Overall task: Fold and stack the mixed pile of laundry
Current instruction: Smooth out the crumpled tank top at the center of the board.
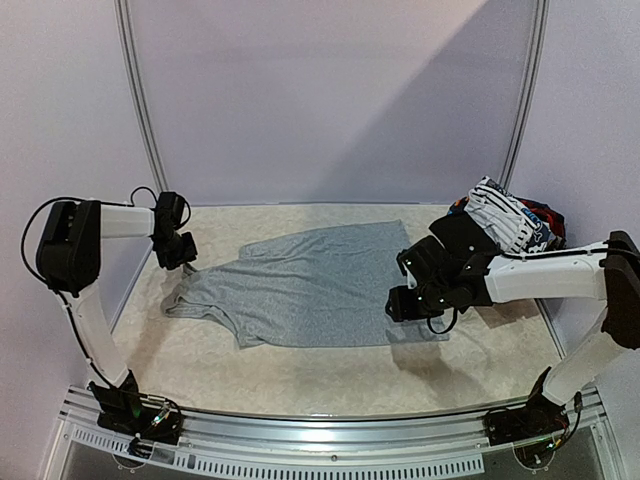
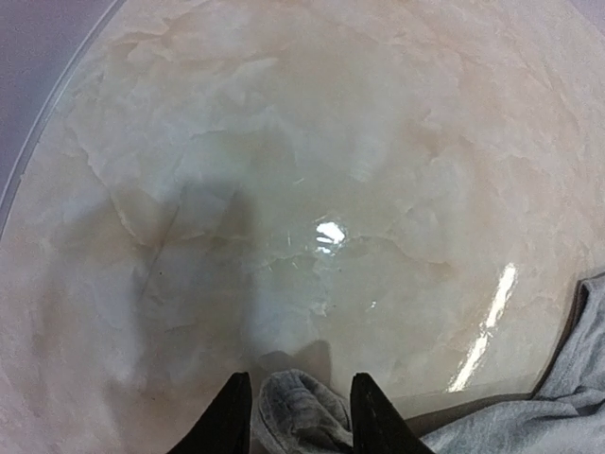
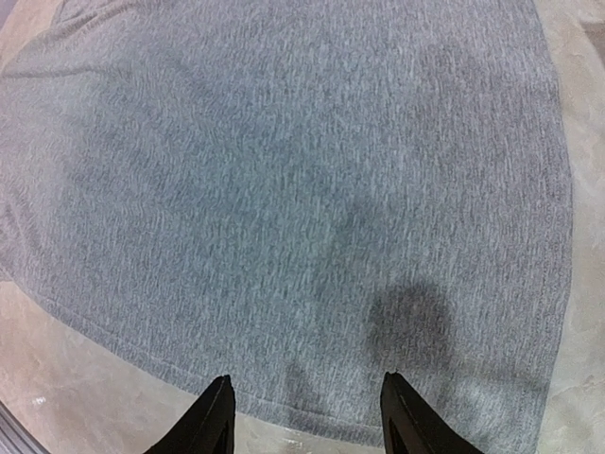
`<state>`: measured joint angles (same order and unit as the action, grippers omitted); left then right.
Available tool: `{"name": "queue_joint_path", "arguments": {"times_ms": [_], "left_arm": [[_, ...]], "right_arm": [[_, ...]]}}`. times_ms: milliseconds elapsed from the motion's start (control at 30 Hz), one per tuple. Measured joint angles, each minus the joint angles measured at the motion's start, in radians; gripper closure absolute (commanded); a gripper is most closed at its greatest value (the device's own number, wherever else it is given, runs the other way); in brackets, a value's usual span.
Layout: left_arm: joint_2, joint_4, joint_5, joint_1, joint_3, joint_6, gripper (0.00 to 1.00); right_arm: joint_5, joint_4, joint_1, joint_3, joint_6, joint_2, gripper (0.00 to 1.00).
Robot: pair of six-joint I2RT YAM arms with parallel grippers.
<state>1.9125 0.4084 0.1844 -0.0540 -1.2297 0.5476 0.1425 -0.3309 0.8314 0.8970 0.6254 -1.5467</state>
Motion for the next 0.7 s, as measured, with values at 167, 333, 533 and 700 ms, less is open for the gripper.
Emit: {"name": "queue_joint_path", "arguments": {"times_ms": [167, 333, 533, 700], "left_arm": [[0.011, -0.005, -0.011, 0.0, -0.001, 0.014, 1.0], [0.012, -0.006, 0.001, 0.0, -0.002, 0.024, 1.0], [0.01, 0.053, 0.055, 0.011, -0.1, 0.034, 1.0], [0.019, 0.069, 0.072, 0.042, -0.261, 0.048, 1.0]], "right_arm": [[0.0, 0.003, 0.0, -0.002, 0.002, 0.0, 0.5], [0.0, 0.003, 0.0, -0.002, 0.002, 0.0, 0.5], [0.005, 0.006, 0.0, -0.002, 0.002, -0.013, 0.51], [0.005, 0.012, 0.0, -0.002, 0.002, -0.03, 0.51]]}}
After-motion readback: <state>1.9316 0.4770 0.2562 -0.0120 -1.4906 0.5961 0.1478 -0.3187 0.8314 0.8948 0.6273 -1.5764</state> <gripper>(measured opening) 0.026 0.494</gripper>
